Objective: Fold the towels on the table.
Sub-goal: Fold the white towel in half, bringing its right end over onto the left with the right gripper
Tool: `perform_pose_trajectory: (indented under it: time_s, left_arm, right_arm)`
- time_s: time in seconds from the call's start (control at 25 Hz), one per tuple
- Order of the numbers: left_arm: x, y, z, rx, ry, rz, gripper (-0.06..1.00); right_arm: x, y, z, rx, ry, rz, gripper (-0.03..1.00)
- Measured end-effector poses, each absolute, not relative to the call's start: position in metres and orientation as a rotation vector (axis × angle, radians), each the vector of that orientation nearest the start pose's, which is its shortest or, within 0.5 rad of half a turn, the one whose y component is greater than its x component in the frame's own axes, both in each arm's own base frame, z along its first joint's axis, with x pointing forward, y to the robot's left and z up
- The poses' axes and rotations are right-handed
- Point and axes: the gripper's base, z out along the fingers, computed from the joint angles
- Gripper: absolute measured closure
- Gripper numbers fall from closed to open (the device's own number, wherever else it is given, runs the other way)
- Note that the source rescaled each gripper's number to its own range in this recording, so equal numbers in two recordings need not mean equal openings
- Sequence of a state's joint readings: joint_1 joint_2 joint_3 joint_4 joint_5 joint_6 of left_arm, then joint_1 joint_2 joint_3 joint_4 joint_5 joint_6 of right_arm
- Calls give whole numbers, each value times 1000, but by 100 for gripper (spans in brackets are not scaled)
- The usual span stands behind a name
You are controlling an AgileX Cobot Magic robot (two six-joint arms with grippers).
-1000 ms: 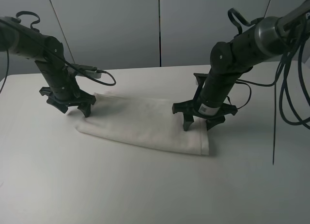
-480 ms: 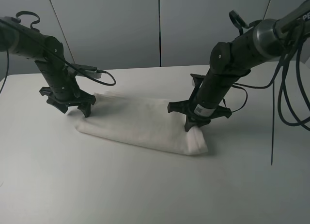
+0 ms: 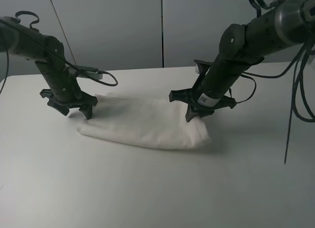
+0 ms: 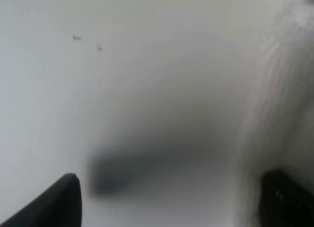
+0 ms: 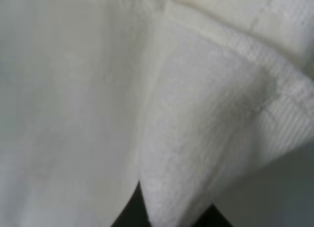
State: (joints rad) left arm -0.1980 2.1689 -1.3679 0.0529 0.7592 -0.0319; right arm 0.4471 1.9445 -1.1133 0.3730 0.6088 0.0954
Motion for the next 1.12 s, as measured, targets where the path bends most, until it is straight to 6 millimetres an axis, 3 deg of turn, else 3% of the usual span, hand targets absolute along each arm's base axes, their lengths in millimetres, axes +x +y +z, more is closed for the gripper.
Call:
perform_pose_trajectory:
  time_s: [0.24, 0.52, 0.72, 0.88, 1.12]
  left_arm:
    - [396, -77, 96, 290, 3037, 20, -2]
    - [395, -77, 96, 290, 3039, 15, -2]
    - [395, -77, 96, 294, 3042, -3, -2]
    - [395, -78, 95, 307, 3046, -24, -2]
    - [394, -79, 94, 336, 3047, -41, -2]
  right_arm:
    - [310, 180, 164, -110, 2900, 546, 96]
    - [295, 221, 172, -174, 2822, 737, 96]
    - [305, 237, 190, -162, 2719, 863, 96]
    - [321, 252, 184, -160, 2719, 934, 96]
    - [337, 272, 156, -72, 2718, 1114, 96]
